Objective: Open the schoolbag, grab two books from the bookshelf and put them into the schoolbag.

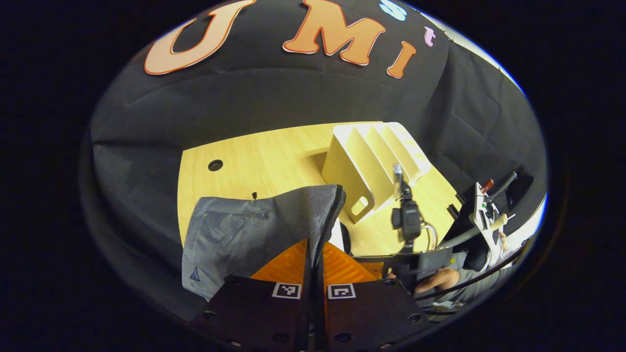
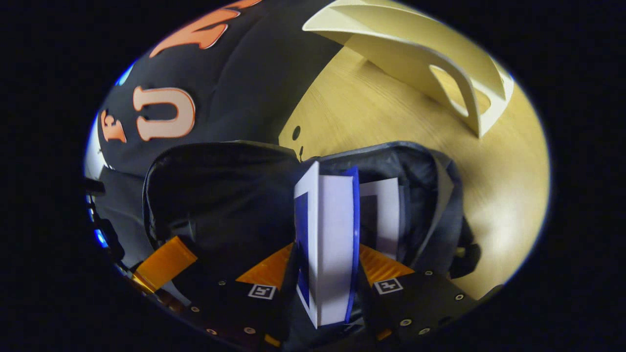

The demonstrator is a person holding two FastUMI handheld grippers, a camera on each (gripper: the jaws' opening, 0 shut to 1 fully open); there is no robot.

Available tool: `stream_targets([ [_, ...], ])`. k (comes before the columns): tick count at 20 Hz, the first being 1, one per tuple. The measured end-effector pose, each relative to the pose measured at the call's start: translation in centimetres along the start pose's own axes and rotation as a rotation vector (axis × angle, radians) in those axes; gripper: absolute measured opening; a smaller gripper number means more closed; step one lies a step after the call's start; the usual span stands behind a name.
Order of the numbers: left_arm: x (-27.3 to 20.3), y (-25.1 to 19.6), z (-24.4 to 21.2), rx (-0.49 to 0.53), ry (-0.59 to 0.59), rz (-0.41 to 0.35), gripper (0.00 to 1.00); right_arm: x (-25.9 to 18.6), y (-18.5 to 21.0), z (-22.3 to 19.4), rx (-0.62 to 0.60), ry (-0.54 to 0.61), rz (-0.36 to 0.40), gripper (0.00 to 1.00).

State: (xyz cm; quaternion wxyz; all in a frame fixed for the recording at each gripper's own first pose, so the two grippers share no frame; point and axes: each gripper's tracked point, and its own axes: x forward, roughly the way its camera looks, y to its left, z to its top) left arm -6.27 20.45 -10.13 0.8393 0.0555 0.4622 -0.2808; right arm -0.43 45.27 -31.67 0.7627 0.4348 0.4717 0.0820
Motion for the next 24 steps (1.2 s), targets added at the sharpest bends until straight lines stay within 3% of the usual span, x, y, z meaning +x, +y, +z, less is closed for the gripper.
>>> stream_targets([
  [3,0.7,-0.9,-0.9,-0.015,0.005,-0.025,0.07,-3.0,-0.6,1.0,-0.061,0.005,-0.071,0.92],
  [4,0.9,-1.5,-1.5,-0.018,0.004,-0.040,0.10,-4.1,-0.7,1.6,-0.070,-0.006,-0.086,0.96],
  [6,1.3,-2.1,-2.1,-0.023,0.004,-0.052,0.15,-6.1,-1.0,2.9,-0.111,-0.038,-0.110,0.98],
  [9,1.4,-3.0,-3.3,-0.037,0.010,-0.036,0.39,-9.4,-1.3,5.2,-0.203,-0.099,-0.134,0.98],
  [11,1.6,-3.7,-3.5,-0.057,0.007,-0.006,0.48,-11.6,-1.7,6.9,-0.255,-0.141,-0.143,0.98],
  [15,1.3,-7.0,-2.1,-0.092,-0.064,0.055,0.60,-16.5,-3.0,11.1,-0.332,-0.257,-0.151,0.98],
  [18,1.2,-10.3,0.2,-0.106,-0.148,0.097,0.83,-19.9,-3.6,14.6,-0.411,-0.341,-0.173,0.98],
  [24,-1.4,-15.0,8.0,-0.185,-0.452,0.259,0.88,-28.2,-2.9,19.6,-0.674,-0.520,-0.156,0.98],
])
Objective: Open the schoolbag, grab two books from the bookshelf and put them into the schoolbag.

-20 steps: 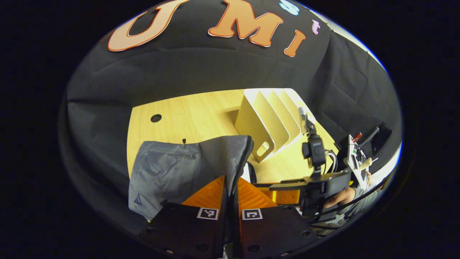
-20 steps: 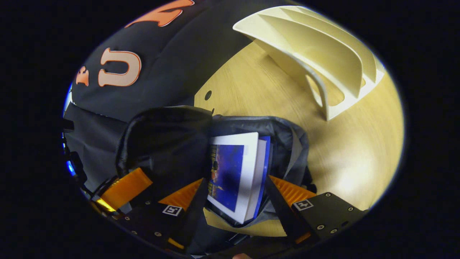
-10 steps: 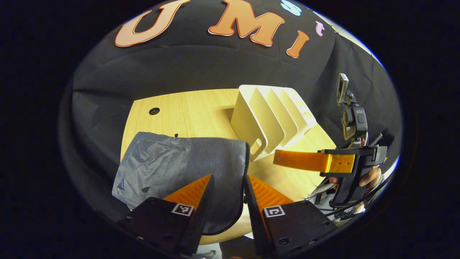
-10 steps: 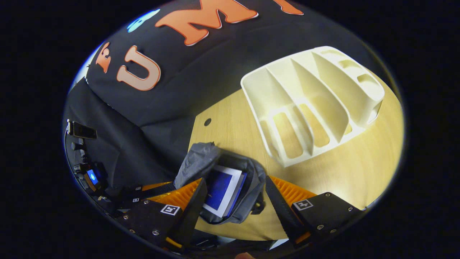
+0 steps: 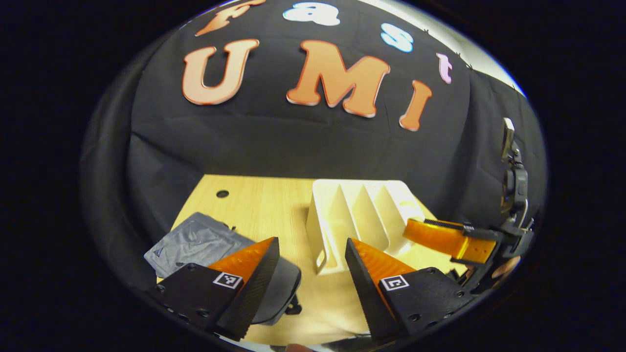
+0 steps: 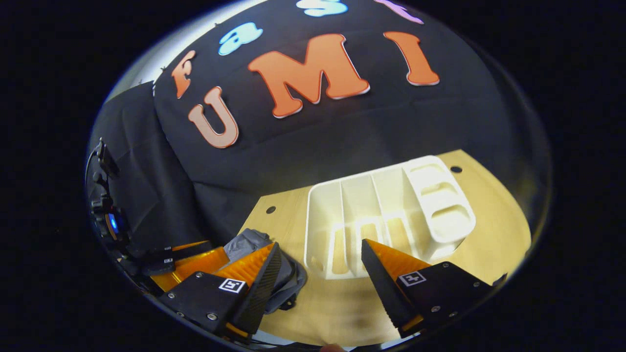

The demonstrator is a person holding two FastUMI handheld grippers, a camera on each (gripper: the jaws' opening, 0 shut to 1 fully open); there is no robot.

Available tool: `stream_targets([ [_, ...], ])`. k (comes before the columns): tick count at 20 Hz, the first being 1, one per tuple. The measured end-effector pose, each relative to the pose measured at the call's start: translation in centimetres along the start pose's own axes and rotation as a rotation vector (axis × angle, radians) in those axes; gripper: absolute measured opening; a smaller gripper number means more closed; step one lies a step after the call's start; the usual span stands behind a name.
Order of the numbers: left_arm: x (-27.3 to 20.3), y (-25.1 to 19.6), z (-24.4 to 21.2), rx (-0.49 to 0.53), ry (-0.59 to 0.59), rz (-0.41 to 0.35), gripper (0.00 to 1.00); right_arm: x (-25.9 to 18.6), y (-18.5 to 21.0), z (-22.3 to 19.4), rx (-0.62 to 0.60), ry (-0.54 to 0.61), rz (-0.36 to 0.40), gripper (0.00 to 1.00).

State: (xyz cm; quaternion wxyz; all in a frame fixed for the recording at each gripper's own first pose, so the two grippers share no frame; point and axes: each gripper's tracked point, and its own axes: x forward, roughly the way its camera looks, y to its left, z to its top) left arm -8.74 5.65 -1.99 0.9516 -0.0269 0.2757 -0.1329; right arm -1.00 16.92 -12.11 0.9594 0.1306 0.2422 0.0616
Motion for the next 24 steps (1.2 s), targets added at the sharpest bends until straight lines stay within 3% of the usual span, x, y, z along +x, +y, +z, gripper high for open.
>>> stream_targets([
  [1,-0.5,-1.0,1.4,-0.003,-0.052,0.019,0.88,-0.7,-0.6,1.1,-0.041,-0.032,-0.001,0.97],
  [2,-0.5,-1.7,2.1,0.003,-0.100,0.041,0.95,-1.6,-1.0,2.4,-0.075,-0.067,0.002,0.98],
  [6,-2.9,-4.2,6.9,0.009,-0.297,0.154,0.96,-5.2,-3.0,7.0,-0.152,-0.188,-0.009,0.98],
  [10,-5.9,-6.3,10.7,-0.038,-0.475,0.184,0.95,-8.4,-4.4,10.8,-0.219,-0.340,-0.016,1.00],
  [15,-8.0,-8.1,11.8,0.004,-0.568,0.203,0.92,-8.9,-4.9,10.5,-0.138,-0.326,0.010,0.97],
  [18,-9.2,-9.4,12.3,0.056,-0.625,0.203,0.92,-8.4,-5.2,10.1,-0.144,-0.329,-0.011,0.97],
  [19,-9.3,-9.7,12.4,0.075,-0.632,0.201,0.92,-8.5,-5.2,10.2,-0.144,-0.335,-0.012,1.00],
  [24,-7.7,-9.7,11.5,0.092,-0.623,0.205,0.94,-8.1,-5.2,9.2,-0.168,-0.349,-0.033,0.97],
])
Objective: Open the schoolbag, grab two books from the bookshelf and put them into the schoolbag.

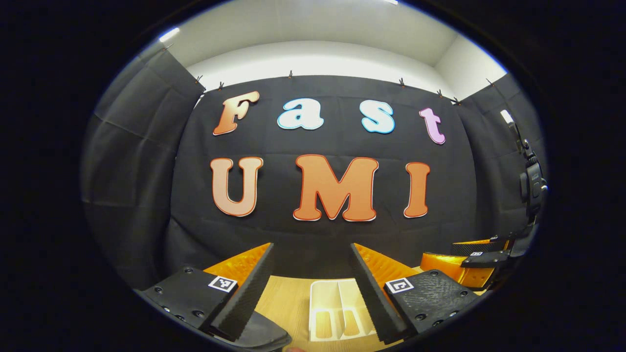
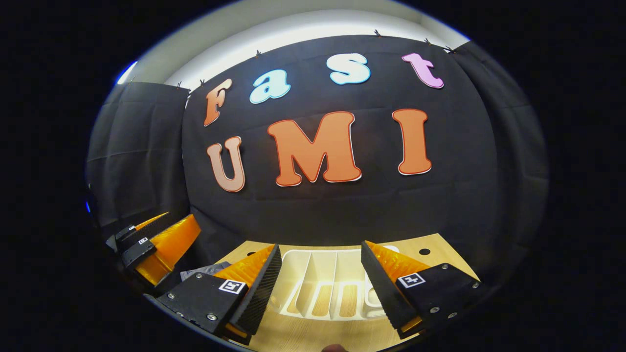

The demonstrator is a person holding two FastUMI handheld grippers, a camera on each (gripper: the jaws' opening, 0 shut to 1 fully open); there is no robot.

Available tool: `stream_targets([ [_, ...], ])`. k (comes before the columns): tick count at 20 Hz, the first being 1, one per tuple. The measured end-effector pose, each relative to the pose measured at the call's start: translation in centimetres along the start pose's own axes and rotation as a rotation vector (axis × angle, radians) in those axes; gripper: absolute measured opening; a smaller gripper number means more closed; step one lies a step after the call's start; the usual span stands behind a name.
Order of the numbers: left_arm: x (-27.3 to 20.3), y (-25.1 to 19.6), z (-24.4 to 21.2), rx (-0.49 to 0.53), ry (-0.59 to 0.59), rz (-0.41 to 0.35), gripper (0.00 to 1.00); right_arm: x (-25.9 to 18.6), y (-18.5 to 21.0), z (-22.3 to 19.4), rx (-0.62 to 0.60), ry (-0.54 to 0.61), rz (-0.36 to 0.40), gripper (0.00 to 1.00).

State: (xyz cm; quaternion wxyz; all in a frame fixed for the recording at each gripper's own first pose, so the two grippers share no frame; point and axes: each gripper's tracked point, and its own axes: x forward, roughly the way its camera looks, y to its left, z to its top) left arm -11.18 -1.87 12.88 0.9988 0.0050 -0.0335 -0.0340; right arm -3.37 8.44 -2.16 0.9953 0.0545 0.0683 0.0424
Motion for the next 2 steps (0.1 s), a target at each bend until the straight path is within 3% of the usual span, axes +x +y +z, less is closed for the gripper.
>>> stream_targets([
  [2,0.07,1.12,-1.16,-0.009,0.032,0.005,0.92,0.22,-0.01,-0.35,-0.005,0.007,-0.013,0.97],
])
